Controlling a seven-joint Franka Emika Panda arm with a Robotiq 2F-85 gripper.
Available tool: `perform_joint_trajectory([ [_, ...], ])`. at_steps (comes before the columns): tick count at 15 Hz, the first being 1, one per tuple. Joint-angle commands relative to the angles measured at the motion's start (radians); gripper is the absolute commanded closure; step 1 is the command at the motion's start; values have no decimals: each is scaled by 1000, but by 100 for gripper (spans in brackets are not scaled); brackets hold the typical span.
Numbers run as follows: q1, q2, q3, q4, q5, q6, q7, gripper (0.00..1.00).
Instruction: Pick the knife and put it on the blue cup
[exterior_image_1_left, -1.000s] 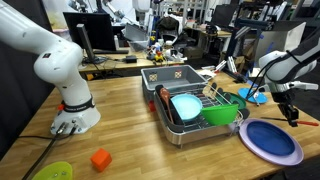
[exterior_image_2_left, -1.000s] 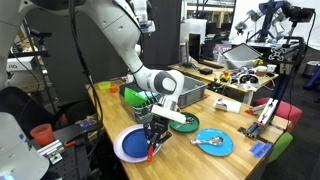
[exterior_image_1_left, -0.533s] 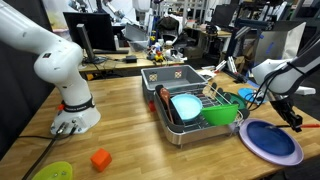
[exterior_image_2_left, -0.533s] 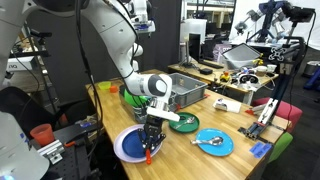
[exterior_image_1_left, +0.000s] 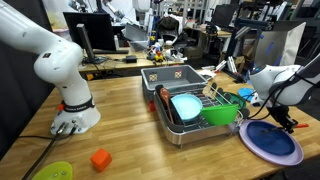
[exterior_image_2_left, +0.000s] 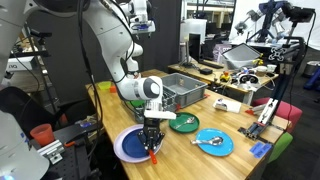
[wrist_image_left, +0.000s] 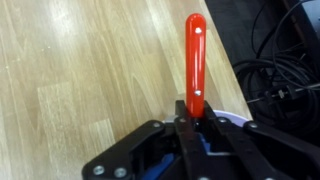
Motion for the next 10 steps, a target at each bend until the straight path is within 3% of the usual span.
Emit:
perform_joint_trajectory([
  [1,-4,-14,-2,-45,-55,100,6,96],
  [10,-24,-51,4,-98,-82,170,-45,96],
])
